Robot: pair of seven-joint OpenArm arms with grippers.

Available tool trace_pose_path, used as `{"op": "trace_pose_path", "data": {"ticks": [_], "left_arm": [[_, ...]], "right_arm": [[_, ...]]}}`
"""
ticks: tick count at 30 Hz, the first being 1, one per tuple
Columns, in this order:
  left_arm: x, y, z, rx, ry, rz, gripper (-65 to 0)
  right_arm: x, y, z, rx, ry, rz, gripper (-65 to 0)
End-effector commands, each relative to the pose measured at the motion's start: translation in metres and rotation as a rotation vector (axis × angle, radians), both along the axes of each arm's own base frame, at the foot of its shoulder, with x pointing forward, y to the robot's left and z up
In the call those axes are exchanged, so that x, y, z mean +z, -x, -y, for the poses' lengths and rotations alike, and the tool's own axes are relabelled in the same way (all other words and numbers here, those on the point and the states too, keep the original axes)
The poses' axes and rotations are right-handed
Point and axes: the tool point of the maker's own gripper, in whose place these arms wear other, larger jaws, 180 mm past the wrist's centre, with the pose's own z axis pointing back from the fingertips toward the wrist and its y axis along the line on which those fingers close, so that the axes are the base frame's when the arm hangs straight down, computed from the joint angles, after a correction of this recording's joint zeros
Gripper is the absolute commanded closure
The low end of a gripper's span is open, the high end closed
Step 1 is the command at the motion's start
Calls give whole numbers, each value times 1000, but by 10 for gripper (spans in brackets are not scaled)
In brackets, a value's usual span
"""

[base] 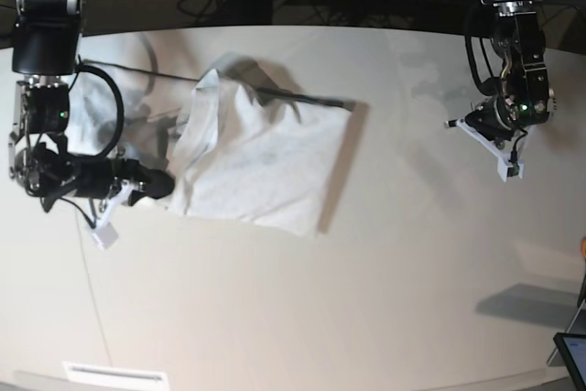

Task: Fold the T-shirt properly
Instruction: 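Tuck and smooth the shirt end with the right gripper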

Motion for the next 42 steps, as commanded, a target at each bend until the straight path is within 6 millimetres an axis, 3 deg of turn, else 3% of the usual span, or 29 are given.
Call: {"op": "trace_pose_path", "data": {"ticks": [1, 8, 10, 13, 17, 19, 21, 26, 30, 34, 42], "left_arm": [[13, -9, -9, 0, -30, 39, -17], [12, -9, -7, -6, -28, 37, -17], [12, -9, -7, -6, -28, 37, -17], [13, -9, -8, -2, -28, 38, -17], [13, -9, -8, 0, -29, 39, -17], [13, -9, -8, 0, -29, 39, -17], [13, -9, -8, 0, -29, 39, -17], [14, -12, -6, -5, -26, 44, -17], [14, -12, -6, -6, -24, 46, -17], [14, -12, -6, -6, -25, 46, -17], [14, -12, -6, -6, -24, 46, -17]], "right_arm": [[15, -13, 3, -10, -1, 55, 0], [12, -10, 1, -7, 7, 49, 0], [15, -11, 2, -6, 11, 57, -35], [30, -13, 16, -27, 35, 113, -155], [49, -7, 41, -110, 48, 185, -432], [50, 2, 54, -154, 56, 192, -493], [48, 18, 57, -168, 38, 183, -486], [51, 58, 35, -119, -54, 173, -437], [56, 80, 25, -83, -35, 185, -434], [51, 90, 23, -127, -56, 112, -435], [38, 109, -32, 19, -115, 43, -435]]}}
